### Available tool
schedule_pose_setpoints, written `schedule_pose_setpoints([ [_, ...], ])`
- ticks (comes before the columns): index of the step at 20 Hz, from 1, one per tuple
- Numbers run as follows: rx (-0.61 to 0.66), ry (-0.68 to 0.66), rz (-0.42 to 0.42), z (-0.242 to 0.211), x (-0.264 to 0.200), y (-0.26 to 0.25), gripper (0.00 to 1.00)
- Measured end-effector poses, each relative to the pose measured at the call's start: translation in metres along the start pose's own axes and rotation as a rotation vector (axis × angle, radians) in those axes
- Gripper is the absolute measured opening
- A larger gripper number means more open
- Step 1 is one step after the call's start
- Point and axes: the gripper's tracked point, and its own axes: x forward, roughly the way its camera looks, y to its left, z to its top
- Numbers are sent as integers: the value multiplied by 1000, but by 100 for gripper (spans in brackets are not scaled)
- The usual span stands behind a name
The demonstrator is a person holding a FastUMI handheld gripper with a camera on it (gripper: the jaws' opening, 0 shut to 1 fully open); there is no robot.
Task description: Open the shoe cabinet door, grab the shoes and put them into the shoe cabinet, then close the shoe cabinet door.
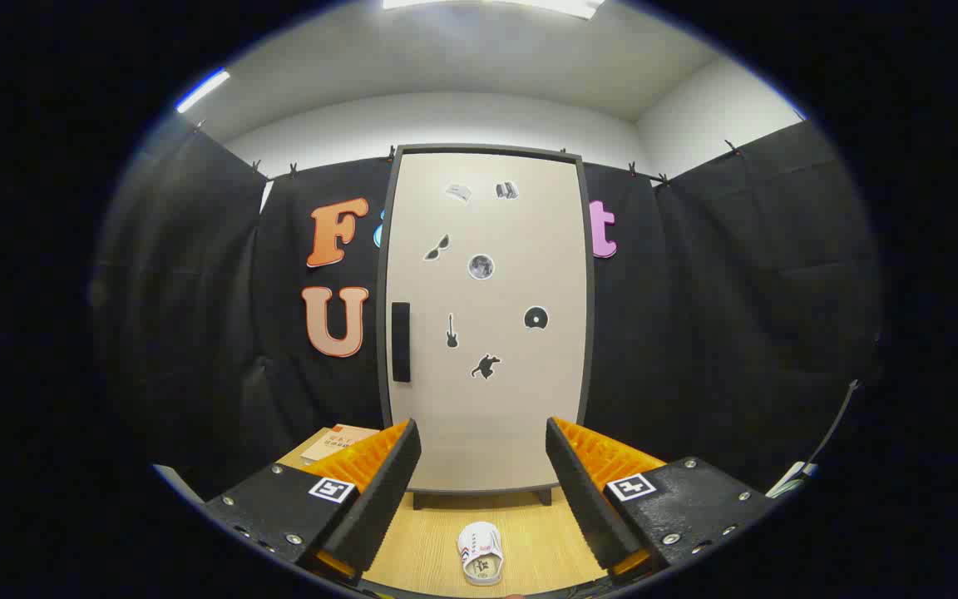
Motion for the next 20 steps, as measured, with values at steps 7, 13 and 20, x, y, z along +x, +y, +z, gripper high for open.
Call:
schedule_pose_setpoints([
  [7,7,-17,1,7,-2,-3,95],
  [13,2,-20,26,5,-4,7,94],
  [20,-10,-12,63,-5,8,28,95],
])
